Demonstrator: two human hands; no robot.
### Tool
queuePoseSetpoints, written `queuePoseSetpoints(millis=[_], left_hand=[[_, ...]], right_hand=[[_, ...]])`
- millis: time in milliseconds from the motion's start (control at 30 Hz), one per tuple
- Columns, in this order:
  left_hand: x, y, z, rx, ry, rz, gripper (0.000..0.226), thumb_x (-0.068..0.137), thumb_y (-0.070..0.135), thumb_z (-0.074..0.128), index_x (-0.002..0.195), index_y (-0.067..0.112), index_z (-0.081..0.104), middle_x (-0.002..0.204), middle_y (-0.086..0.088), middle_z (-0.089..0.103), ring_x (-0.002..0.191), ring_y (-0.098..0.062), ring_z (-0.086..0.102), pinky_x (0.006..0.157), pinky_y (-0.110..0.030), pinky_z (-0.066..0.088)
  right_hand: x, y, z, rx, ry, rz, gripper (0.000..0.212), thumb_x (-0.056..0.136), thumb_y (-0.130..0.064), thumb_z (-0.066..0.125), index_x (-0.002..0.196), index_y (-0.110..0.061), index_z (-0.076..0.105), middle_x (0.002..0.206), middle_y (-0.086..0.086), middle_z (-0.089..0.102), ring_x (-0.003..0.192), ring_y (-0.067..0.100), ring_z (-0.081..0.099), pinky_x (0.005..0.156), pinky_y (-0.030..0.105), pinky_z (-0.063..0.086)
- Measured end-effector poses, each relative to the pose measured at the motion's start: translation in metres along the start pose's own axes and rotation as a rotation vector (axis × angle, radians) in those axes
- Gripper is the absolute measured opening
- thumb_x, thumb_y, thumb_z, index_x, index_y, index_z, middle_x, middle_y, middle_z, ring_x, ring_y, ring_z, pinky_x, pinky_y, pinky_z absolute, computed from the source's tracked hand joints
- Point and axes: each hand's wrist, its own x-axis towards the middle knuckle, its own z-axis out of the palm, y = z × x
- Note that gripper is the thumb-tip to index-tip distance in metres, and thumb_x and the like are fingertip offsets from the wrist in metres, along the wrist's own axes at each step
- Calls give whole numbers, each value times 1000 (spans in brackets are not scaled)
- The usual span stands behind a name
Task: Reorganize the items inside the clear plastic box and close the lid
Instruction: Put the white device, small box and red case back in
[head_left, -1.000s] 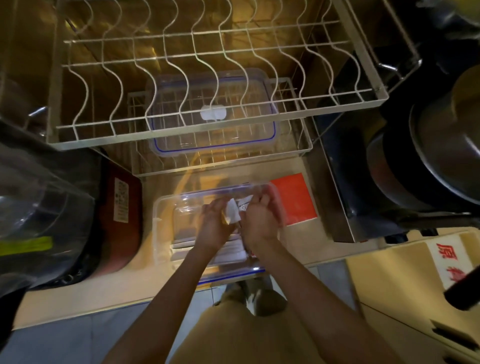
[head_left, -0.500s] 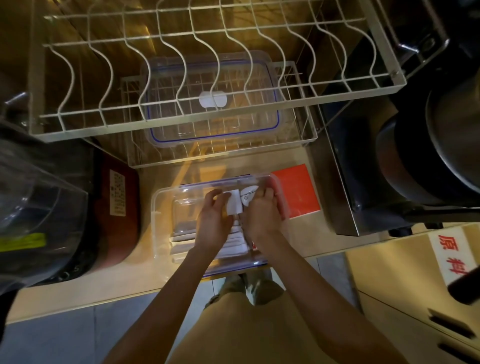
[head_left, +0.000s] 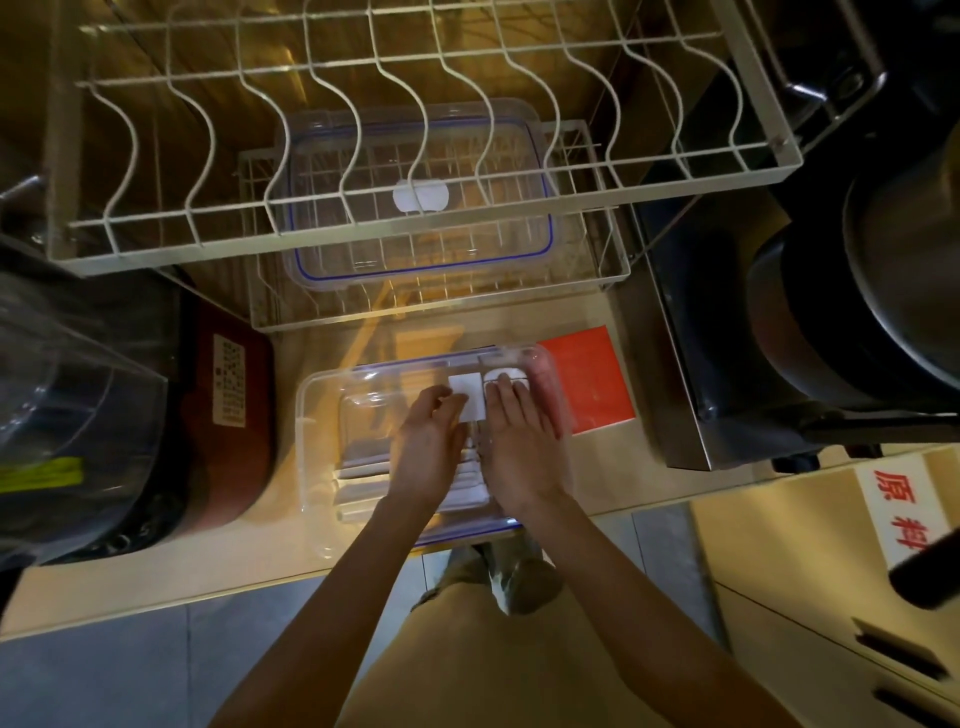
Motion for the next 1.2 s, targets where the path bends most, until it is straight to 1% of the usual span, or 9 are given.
queuePoseSetpoints(millis=[300, 467, 600, 733, 800, 867, 967, 1067, 1200], left_hand=[[-2, -4, -1, 66, -12, 43, 34, 81, 6, 62, 115, 9, 62, 116, -21, 60, 92, -33, 64, 81, -37, 54], [-4, -3, -4, 132, -21, 61, 39, 83, 22, 46, 116, 8, 61, 109, -21, 64, 92, -35, 64, 74, -39, 57], [-4, -2, -6, 77, -21, 27, 37, 85, 15, 53, 121, 9, 59, 118, -17, 62, 105, -34, 59, 88, -38, 50], [-1, 4, -11, 41, -79, -45, 41, 86, 19, 57, 126, 12, 54, 132, -14, 51, 117, -31, 50, 95, -40, 45], [2, 11, -16, 25, -71, -65, 37, 84, 21, 59, 120, 10, 58, 133, -14, 48, 118, -32, 49, 96, -40, 44], [9, 24, -26, 10, -71, -66, 33, 84, 21, 58, 116, 11, 61, 132, -11, 49, 119, -29, 47, 97, -37, 40], [26, 51, -45, -17, -111, -17, 26, 85, 17, 55, 108, 14, 65, 120, -7, 61, 107, -25, 58, 89, -33, 45], [47, 83, -59, -127, -144, 60, 21, 84, 9, 54, 100, 9, 68, 104, -9, 71, 88, -23, 65, 82, -30, 48], [74, 121, -52, -68, -233, 181, 25, 87, 9, 51, 108, 7, 65, 112, -14, 67, 100, -27, 62, 85, -32, 47]], right_hand=[[3, 6, 7, 20, -10, -30, 61, 99, -27, 32, 150, -11, 2, 160, 8, -2, 148, 25, -6, 121, 44, 9], [4, 7, 1, -17, -28, -50, 63, 99, -26, 33, 150, -11, -2, 160, 7, -4, 148, 24, -8, 122, 41, 5], [6, 4, -7, 94, -28, -34, 67, 95, -20, 45, 150, -9, 9, 160, 8, 2, 148, 21, -2, 121, 38, 9], [-5, 3, -25, 475, 137, -23, 50, 91, -2, 46, 140, -9, 39, 153, 9, 30, 141, 23, 28, 114, 37, 32], [-20, 6, -40, 762, 249, 72, 36, 92, 2, 43, 125, -10, 54, 133, 3, 51, 121, 16, 49, 98, 25, 46], [-36, 15, -53, 1057, 376, 188, 25, 92, 0, 48, 108, -11, 63, 105, -5, 62, 94, 4, 60, 76, 10, 48], [-49, 40, -65, 1376, 515, 346, 24, 89, 4, 50, 83, -15, 64, 85, 0, 66, 74, 8, 63, 70, 20, 52], [-58, 62, -67, 1540, 501, 545, 25, 87, 5, 50, 76, -14, 62, 82, 5, 64, 76, 19, 61, 69, 27, 50], [-58, 83, -55, 1640, 252, 810, 19, 91, -1, 46, 87, -5, 64, 89, 16, 65, 81, 29, 63, 74, 30, 52]])
